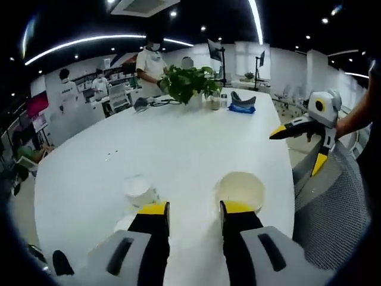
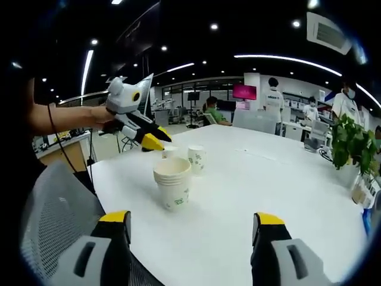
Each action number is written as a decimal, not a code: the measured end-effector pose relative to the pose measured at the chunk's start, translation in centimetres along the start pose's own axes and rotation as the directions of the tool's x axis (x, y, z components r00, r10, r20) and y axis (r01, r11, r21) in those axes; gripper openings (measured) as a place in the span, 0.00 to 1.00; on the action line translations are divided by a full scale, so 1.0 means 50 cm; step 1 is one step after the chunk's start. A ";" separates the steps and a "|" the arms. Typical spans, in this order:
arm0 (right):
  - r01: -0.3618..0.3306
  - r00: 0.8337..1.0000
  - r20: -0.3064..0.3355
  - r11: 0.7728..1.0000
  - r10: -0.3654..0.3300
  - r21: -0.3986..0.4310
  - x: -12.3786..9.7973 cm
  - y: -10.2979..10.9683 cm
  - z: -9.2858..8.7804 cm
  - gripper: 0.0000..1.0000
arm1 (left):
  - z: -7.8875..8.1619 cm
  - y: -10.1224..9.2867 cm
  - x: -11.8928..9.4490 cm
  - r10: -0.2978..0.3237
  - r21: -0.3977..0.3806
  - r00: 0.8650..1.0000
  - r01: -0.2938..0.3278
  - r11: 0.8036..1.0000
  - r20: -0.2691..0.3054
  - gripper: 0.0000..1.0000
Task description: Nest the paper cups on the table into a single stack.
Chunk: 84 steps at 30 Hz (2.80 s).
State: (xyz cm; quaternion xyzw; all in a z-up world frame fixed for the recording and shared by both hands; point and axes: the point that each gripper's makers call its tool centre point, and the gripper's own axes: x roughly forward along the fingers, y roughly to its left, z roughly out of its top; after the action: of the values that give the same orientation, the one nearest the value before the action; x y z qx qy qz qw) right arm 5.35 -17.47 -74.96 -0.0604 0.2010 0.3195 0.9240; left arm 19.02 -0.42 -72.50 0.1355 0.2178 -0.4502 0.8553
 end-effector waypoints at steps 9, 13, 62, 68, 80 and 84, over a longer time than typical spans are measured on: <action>0.004 1.000 0.000 1.000 -0.004 -0.001 0.000 -0.003 -0.002 0.85 | -0.042 0.118 0.000 0.127 -0.038 0.992 -0.127 0.991 -0.005 0.49; 0.010 1.000 0.001 1.000 -0.010 -0.001 -0.001 -0.004 0.000 0.85 | -0.066 0.133 0.019 0.146 -0.062 0.988 -0.148 0.987 -0.041 0.50; -0.044 0.997 0.067 0.999 0.044 0.002 -0.001 0.006 0.074 0.84 | 0.022 0.058 -0.070 0.130 -0.132 0.991 -0.123 0.984 0.042 0.36; -0.073 0.993 0.097 0.997 0.074 -0.016 0.020 0.025 0.113 0.82 | 0.068 0.038 -0.091 0.117 -0.127 0.990 -0.107 0.986 0.075 0.36; -0.177 0.967 0.192 0.983 0.167 0.037 0.060 0.076 0.169 0.76 | 0.167 -0.055 -0.106 0.015 -0.131 0.985 0.008 0.991 0.172 0.36; -0.211 0.958 0.208 0.977 0.197 0.043 0.067 0.088 0.182 0.75 | 0.187 -0.088 -0.104 -0.031 -0.116 0.980 0.054 0.992 0.194 0.36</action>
State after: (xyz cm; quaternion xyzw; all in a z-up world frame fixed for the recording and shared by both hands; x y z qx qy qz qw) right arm 8.07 -9.91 -67.96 0.0234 0.1212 0.4110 0.9033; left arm 15.14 -3.18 -61.95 0.0350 0.1639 -0.4653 0.8691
